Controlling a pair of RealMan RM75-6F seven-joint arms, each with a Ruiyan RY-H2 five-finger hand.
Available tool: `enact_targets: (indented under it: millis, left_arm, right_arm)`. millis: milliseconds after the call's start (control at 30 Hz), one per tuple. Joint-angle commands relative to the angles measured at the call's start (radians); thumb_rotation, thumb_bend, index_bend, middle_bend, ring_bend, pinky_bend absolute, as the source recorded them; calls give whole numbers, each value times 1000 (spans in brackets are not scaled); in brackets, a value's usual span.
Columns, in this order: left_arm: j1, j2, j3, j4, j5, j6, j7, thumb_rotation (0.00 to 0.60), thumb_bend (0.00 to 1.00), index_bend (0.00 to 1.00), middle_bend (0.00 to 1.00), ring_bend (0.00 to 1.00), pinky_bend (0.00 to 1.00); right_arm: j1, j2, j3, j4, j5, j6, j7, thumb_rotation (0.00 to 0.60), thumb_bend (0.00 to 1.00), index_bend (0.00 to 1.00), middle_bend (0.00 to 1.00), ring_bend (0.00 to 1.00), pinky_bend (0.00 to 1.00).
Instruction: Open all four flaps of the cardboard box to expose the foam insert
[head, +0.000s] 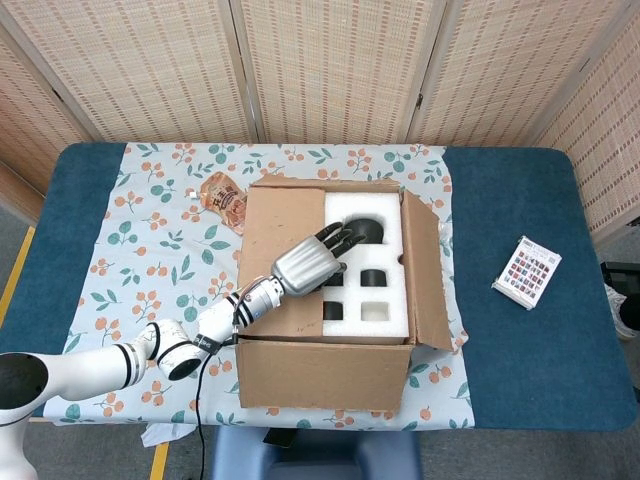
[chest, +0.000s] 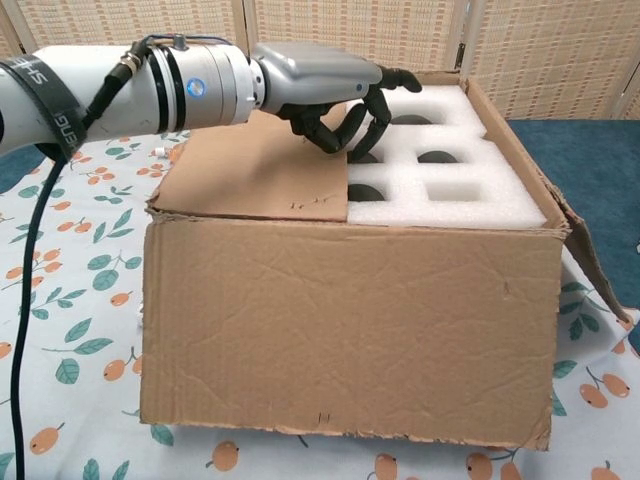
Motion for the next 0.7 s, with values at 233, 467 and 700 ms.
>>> enact_targets:
  millis: [233, 467, 700]
  left_arm:
    - [7, 0, 6, -2, -27, 34, 84, 600, 1000, 661, 12, 0, 0]
    - [11, 2, 6, -3, -71, 43, 145, 600, 1000, 670, 12, 0, 0]
    - [3, 0, -5, -14, -84, 74, 211, 600, 1000, 670, 12, 0, 0]
  right_arm:
    - [0, 1, 0, -4, -7, -5, -4, 253, 470, 370, 0, 0, 0]
    - [-3, 2, 2, -6, -10, -3, -2, 251, 469, 370, 0, 0, 0]
    - [-6, 4, 1, -10, -13, -5, -1, 252, 469, 370, 0, 0, 0]
